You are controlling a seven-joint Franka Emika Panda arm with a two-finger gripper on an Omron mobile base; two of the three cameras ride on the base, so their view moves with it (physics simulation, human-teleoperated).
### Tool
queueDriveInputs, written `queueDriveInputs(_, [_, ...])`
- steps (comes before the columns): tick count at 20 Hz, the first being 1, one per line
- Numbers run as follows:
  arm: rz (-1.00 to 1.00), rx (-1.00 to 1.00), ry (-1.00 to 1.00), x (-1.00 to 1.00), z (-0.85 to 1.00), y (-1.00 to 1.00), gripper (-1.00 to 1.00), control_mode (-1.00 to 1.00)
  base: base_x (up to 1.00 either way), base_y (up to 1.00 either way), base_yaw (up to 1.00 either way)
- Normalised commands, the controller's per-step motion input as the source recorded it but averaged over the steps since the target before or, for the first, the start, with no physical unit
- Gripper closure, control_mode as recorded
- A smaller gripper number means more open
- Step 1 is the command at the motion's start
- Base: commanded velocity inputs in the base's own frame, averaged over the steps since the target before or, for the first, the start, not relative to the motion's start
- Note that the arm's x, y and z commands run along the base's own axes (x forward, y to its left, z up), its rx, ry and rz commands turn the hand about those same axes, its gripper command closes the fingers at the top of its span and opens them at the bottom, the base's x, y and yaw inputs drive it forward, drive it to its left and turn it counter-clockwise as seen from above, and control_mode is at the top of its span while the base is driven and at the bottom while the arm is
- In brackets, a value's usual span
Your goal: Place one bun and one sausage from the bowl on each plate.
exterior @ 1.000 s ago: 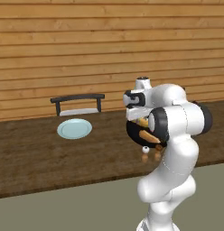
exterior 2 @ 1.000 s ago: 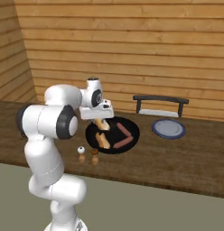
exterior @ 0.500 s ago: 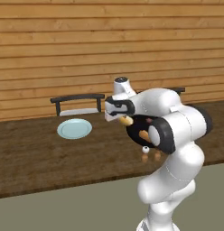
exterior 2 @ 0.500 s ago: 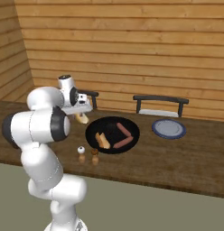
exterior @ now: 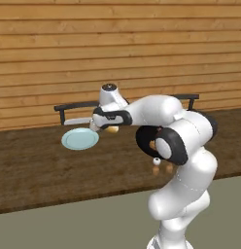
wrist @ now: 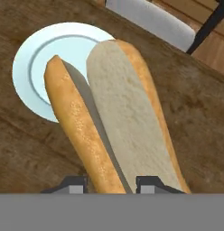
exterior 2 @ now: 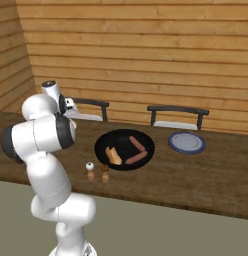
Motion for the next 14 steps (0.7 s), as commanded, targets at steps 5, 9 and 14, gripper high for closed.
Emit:
queueDriveInputs(5, [0.21,-0.01,0.04,0.26,-0.06,1.00,1.00,-1.00,0.00,0.00,0.00])
queueDriveInputs(9, [0.17,0.00,0.02,0.37,-0.24,1.00,1.00,-1.00,0.00,0.00,0.00])
queueDriveInputs(14, [0.04,0.00,0.03,0.23,-0.63,0.29,1.00,-1.00,0.00,0.00,0.00])
